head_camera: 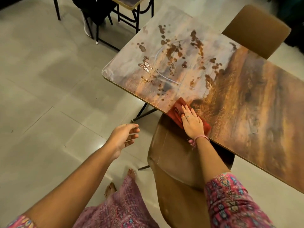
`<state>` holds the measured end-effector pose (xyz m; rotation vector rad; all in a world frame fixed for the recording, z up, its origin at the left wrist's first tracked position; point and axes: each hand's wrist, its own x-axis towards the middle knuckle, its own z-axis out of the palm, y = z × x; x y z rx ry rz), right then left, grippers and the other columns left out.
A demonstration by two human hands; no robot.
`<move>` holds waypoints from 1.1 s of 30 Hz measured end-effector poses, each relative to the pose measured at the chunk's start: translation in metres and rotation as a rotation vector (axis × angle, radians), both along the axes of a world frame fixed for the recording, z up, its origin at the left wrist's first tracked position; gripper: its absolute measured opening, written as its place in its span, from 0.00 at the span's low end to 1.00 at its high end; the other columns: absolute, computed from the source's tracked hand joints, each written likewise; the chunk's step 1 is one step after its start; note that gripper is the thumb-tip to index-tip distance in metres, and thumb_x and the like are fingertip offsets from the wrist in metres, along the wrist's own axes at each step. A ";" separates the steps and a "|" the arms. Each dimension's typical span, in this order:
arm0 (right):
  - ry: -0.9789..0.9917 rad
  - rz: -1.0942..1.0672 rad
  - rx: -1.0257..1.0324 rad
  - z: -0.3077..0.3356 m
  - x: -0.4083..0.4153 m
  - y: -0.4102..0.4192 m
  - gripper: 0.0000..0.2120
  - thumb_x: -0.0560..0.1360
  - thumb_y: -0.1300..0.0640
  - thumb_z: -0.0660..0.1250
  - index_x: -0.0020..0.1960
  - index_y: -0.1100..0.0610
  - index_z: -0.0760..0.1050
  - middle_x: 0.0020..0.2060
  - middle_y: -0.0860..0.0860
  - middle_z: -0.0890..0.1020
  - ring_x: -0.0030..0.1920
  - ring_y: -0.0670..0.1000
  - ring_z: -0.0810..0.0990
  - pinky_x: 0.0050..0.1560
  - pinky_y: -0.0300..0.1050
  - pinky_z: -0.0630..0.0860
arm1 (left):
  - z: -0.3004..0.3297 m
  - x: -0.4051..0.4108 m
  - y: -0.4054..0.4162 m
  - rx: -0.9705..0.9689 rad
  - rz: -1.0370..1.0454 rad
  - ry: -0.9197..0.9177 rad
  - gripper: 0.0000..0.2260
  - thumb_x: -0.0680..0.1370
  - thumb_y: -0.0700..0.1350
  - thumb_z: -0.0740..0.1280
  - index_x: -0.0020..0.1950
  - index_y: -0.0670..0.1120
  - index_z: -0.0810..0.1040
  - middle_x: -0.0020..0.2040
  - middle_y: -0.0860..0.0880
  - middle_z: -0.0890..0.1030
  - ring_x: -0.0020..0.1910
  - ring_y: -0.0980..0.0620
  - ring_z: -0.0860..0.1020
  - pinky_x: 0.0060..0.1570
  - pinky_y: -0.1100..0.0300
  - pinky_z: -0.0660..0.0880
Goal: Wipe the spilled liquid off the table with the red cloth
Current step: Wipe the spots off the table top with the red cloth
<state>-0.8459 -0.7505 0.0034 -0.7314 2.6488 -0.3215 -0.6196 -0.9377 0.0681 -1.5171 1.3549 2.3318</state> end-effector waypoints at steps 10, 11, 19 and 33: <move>0.030 -0.391 0.063 0.006 -0.097 -0.007 0.32 0.80 0.39 0.50 0.78 0.51 0.47 0.78 0.49 0.50 0.77 0.55 0.46 0.74 0.62 0.43 | -0.012 -0.023 -0.043 -0.004 -0.095 -0.048 0.09 0.77 0.47 0.66 0.53 0.45 0.80 0.48 0.47 0.84 0.44 0.52 0.81 0.43 0.59 0.76; 0.026 -0.464 0.057 0.007 -0.112 -0.010 0.31 0.80 0.40 0.50 0.78 0.52 0.47 0.78 0.50 0.49 0.77 0.55 0.45 0.74 0.62 0.43 | -0.014 -0.029 -0.050 -0.013 -0.110 -0.054 0.09 0.77 0.48 0.66 0.53 0.45 0.80 0.48 0.47 0.84 0.44 0.52 0.81 0.43 0.60 0.76; 0.172 -0.483 -0.015 0.000 -0.071 -0.076 0.25 0.81 0.48 0.52 0.77 0.50 0.55 0.77 0.49 0.56 0.77 0.54 0.50 0.74 0.61 0.47 | -0.017 -0.085 -0.084 -0.003 -0.180 -0.071 0.07 0.78 0.45 0.64 0.52 0.45 0.80 0.47 0.48 0.83 0.43 0.52 0.80 0.44 0.60 0.75; 0.117 -0.383 0.001 0.000 -0.095 -0.053 0.25 0.81 0.49 0.52 0.77 0.50 0.54 0.77 0.49 0.56 0.77 0.54 0.52 0.74 0.60 0.50 | 0.004 -0.146 -0.128 -0.067 -0.224 -0.023 0.10 0.79 0.41 0.62 0.57 0.41 0.78 0.45 0.47 0.82 0.41 0.52 0.79 0.45 0.59 0.73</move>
